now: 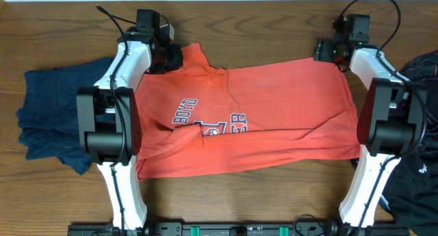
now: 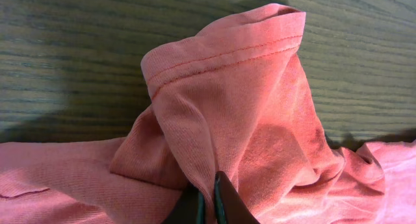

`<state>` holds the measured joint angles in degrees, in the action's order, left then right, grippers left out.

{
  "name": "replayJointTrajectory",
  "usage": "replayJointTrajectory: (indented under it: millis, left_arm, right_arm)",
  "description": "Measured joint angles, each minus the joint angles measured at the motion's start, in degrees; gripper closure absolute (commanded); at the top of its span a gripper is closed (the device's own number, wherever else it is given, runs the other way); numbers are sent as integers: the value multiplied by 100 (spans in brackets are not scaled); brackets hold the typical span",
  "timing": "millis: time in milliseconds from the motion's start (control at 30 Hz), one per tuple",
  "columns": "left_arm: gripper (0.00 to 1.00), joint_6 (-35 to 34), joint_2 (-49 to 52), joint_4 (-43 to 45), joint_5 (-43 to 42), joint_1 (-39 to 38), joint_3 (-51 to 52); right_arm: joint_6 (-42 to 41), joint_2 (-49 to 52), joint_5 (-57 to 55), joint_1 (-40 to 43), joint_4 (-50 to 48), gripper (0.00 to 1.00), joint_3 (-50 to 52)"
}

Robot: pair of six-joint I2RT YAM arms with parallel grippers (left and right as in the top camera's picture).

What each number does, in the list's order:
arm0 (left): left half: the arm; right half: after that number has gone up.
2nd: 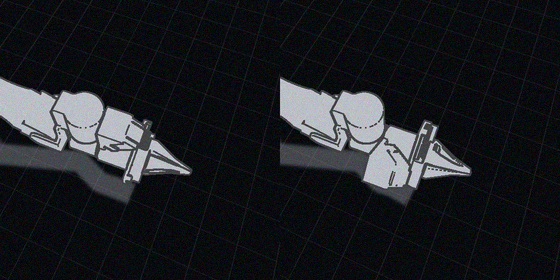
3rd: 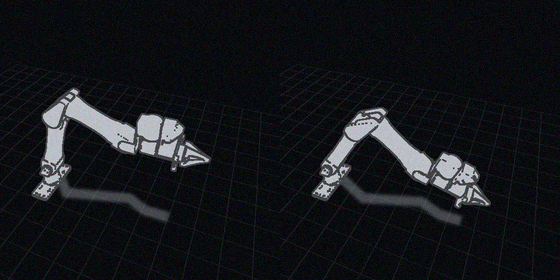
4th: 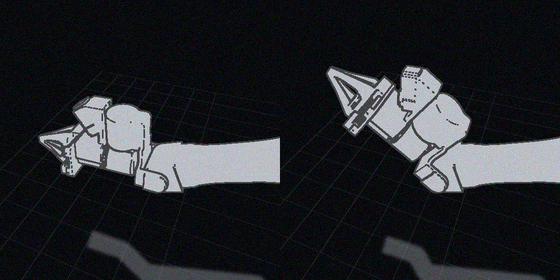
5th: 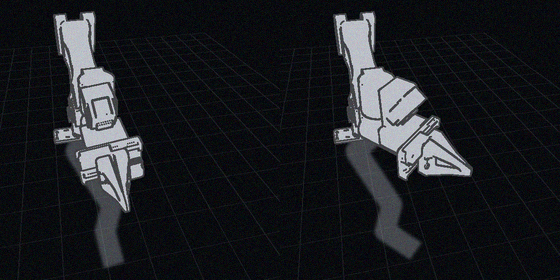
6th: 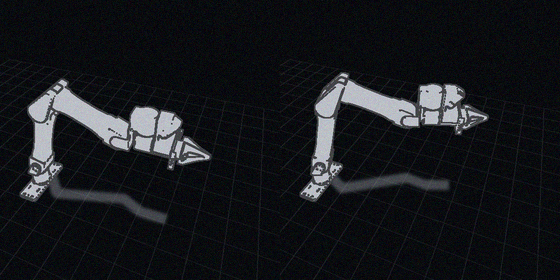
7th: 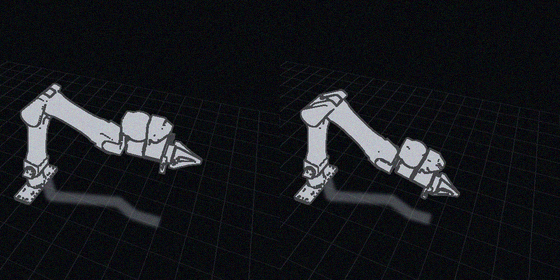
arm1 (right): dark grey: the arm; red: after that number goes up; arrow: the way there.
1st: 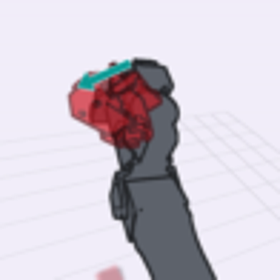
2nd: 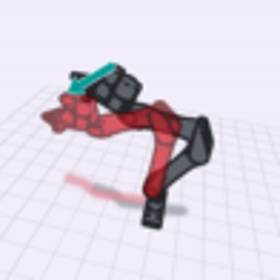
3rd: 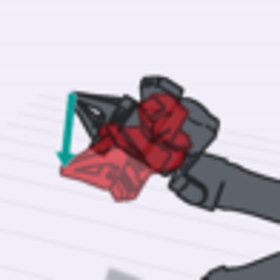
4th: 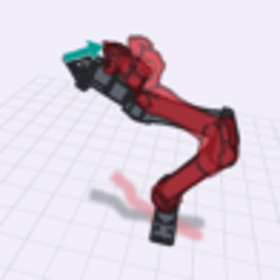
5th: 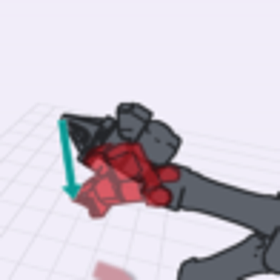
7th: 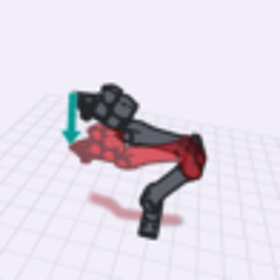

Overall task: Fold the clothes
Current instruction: 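Fold the t-shirt's top half down toward the bottom with both grippers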

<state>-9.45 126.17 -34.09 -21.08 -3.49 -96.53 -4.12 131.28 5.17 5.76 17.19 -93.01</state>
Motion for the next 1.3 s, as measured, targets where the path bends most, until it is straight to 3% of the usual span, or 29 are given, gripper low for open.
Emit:
replayJointTrajectory:
  millis: [33,133,167,367,667,967,1300]
  left_arm:
    - [94,0,0,0,0,0,0]
    - [94,0,0,0,0,0,0]
    - [94,0,0,-2,0,0,0]
    - [94,-2,0,-190,0,0,0]
    - [94,-42,-566,-1290,0,0,0]
    - [94,-85,-2140,-3429,-20,0,-52]
    - [94,-79,-2352,-5294,337,-7,-17]
  right_arm:
    - [-26,7,-28,-7,4,53,-2]
    - [-50,13,-170,-31,149,95,-28]
    - [-70,13,-210,-33,199,99,-33]
    - [-304,-4,-439,-33,494,99,-103]
    - [-531,-424,-883,157,1364,99,-11]
    - [-555,-1797,-1209,284,3571,99,7]
    - [-555,-1980,-1580,286,5650,99,13]
